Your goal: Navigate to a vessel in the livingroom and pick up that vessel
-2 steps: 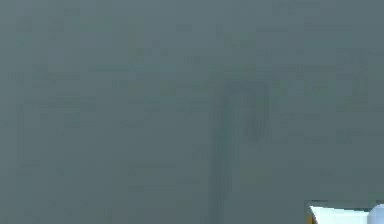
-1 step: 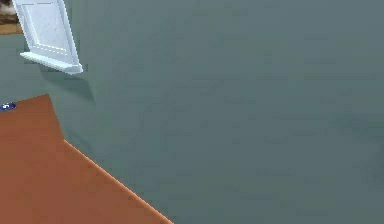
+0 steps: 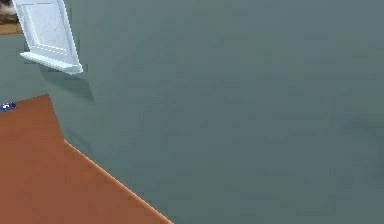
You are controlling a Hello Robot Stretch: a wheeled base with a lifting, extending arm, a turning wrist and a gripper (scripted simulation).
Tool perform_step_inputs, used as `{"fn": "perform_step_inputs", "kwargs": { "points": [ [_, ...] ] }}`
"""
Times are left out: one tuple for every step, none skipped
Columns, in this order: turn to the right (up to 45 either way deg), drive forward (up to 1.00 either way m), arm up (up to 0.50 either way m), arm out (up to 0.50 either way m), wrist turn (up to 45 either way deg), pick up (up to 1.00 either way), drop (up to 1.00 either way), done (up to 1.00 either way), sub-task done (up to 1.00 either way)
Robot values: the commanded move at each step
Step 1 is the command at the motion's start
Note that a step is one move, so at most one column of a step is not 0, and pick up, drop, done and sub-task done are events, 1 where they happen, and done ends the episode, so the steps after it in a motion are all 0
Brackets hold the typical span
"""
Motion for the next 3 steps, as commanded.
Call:
{"fn": "perform_step_inputs", "kwargs": {
  "points": [
    [0.0, 0.00, 0.34, 0.00, 0.0, 0.00, 0.00, 0.00, 0.00],
    [0.0, 0.00, 0.00, 0.46, 0.0, 0.00, 0.00, 0.00, 0.00],
    [0.0, 0.00, 0.00, 0.00, 45.0, 0.00, 0.00, 0.00, 0.00]
  ]
}}
